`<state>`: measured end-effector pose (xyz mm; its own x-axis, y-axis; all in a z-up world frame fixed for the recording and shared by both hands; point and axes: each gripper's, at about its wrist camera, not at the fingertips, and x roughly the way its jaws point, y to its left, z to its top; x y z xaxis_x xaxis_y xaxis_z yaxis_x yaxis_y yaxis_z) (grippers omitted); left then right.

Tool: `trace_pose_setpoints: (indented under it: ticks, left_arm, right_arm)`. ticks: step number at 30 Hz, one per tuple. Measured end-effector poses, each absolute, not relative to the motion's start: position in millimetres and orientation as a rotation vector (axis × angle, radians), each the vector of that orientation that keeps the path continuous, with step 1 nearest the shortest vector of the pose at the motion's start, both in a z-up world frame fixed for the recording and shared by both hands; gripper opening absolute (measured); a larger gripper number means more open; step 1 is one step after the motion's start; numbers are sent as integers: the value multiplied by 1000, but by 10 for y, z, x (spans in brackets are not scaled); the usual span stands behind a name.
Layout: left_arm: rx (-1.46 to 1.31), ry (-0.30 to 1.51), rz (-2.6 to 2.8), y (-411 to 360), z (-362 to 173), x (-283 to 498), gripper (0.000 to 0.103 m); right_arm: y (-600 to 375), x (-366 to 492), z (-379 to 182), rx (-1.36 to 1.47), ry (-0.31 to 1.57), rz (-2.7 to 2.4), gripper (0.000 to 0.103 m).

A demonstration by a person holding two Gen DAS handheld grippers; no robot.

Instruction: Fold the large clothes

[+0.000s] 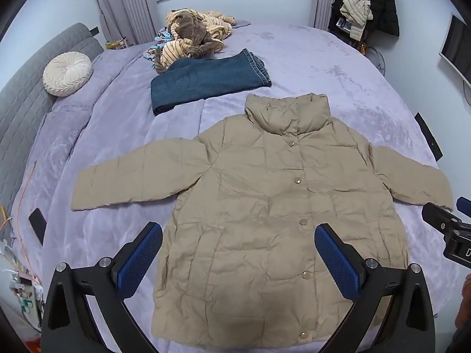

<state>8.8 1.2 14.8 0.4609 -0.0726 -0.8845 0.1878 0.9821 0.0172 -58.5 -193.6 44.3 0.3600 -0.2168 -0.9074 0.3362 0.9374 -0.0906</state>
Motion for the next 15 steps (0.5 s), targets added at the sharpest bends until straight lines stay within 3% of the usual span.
trace_pose_setpoints:
  ticks: [15]
  left_arm:
    - [143, 1068, -173, -3, 125, -5, 103]
  right_arm:
    - [-1975, -623, 475, 114, 1153, -383, 103]
